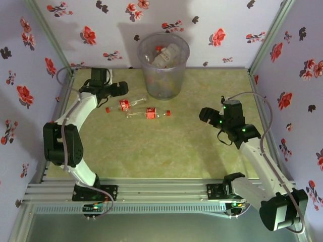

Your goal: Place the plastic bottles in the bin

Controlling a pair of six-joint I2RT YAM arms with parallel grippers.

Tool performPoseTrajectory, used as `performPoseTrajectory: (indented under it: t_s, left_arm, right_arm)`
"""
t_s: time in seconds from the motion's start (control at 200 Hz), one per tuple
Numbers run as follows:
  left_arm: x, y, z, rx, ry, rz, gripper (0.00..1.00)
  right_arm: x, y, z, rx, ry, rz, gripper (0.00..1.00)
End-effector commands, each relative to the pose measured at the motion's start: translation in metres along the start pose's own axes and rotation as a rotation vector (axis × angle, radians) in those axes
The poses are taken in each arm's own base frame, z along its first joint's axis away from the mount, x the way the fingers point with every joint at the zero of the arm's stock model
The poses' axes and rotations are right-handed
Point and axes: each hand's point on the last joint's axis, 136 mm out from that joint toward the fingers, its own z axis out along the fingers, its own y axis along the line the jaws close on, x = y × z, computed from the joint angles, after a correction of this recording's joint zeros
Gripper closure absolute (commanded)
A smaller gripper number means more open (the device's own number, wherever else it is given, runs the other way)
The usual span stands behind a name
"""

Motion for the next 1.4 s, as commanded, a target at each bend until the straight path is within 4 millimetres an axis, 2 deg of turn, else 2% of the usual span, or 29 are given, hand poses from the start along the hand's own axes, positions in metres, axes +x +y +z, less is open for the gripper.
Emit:
performPoseTrajectory:
  t_s: [0.0, 0.16, 0.28, 0.475, 0.63, 0.755, 0.865, 1.09, 1.15, 1.34, 1.395]
  left_arm:
    - [-0.006, -0.027, 0.014, 0.122, 0.017, 0.267, 0.06]
    - [0.010, -0.035, 0.045, 0.153, 0.122, 0.346, 0.05]
    - [0.020, -0.037, 0.065, 0.158, 0.169, 0.337, 0.01]
    - [0.045, -0.039, 0.079, 0.134, 0.254, 0.376, 0.00]
    - [0.068, -0.024, 0.086, 0.037, 0.352, 0.324, 0.01]
    - [0.087, -0.017, 0.089, 0.005, 0.418, 0.272, 0.02]
    - [0.094, -0.007, 0.088, -0.060, 0.429, 0.268, 0.05]
    - [0.100, -0.001, 0.081, -0.108, 0.453, 0.194, 0.32]
    - [0.100, 0.000, 0.078, -0.118, 0.457, 0.178, 0.36]
    - [0.101, 0.000, 0.066, -0.148, 0.474, 0.126, 0.37]
    - [0.098, -0.001, 0.062, -0.147, 0.464, 0.118, 0.33]
  right_arm:
    - [-0.003, -0.001, -0.001, 0.009, -0.022, -0.024, 0.13]
    - [-0.003, 0.001, -0.001, 0.003, -0.021, -0.018, 0.13]
    - [-0.003, 0.001, -0.004, 0.000, -0.026, -0.013, 0.13]
    - [-0.005, 0.000, -0.008, 0.011, -0.036, -0.018, 0.13]
    - [-0.005, 0.000, -0.006, 0.008, -0.036, -0.013, 0.13]
    - [-0.006, 0.002, -0.005, -0.004, -0.040, -0.002, 0.13]
    - [-0.006, 0.002, -0.005, -0.005, -0.039, -0.003, 0.13]
    - [-0.006, 0.001, -0.004, -0.002, -0.040, 0.000, 0.13]
    - [-0.005, 0.002, -0.005, -0.005, -0.039, 0.000, 0.13]
    - [-0.005, 0.000, -0.005, 0.001, -0.041, -0.001, 0.13]
    - [-0.005, 0.001, -0.005, 0.000, -0.039, -0.001, 0.13]
